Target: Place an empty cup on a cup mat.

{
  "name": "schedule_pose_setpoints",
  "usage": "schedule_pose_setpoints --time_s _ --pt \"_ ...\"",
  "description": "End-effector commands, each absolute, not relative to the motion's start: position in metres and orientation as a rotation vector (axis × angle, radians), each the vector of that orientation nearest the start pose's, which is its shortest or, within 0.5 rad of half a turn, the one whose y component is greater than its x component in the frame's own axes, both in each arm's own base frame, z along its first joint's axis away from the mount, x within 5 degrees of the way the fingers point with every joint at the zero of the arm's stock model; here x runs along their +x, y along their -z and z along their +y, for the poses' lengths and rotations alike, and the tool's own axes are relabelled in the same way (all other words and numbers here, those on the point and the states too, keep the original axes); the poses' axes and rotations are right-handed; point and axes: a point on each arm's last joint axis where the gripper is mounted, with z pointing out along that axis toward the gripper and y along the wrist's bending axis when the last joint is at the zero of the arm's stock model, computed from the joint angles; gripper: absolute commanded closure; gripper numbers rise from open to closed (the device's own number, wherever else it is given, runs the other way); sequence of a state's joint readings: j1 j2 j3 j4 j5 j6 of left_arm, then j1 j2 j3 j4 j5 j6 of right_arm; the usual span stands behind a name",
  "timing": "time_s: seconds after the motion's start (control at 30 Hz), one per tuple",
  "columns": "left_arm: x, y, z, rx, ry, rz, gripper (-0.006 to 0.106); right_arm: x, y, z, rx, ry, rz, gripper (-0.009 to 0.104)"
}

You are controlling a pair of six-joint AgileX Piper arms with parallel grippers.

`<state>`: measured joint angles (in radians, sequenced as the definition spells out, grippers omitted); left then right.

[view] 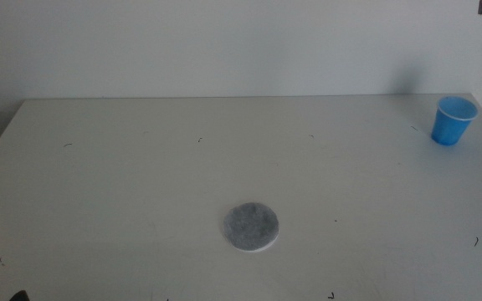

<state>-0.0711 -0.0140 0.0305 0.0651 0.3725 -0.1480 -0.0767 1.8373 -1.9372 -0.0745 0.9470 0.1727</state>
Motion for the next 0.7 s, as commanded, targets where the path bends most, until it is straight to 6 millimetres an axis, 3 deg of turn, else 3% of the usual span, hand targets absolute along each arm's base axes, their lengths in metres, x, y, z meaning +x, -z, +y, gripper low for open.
schedule_pose_setpoints --time_s 0.0,0.27,0.53,0.67 --pt "0.054 -0.178 -0.002 -0.038 0.101 1.797 -0.005 0.416 -0.413 -0.051 0.285 0.071 2.201 0.004" --pt "0.054 -0.178 -0.002 -0.038 0.101 1.797 -0.005 0.454 -0.367 -0.071 0.354 0.052 2.297 0.006" --pt "0.054 -0.178 -0.002 -0.038 0.101 1.797 -0.005 0.481 -0.307 -0.077 0.386 0.042 2.441 0.021" --pt "0.054 -0.178 -0.002 -0.038 0.101 1.797 -0.005 0.488 -0.289 -0.081 0.397 0.044 2.474 0.028"
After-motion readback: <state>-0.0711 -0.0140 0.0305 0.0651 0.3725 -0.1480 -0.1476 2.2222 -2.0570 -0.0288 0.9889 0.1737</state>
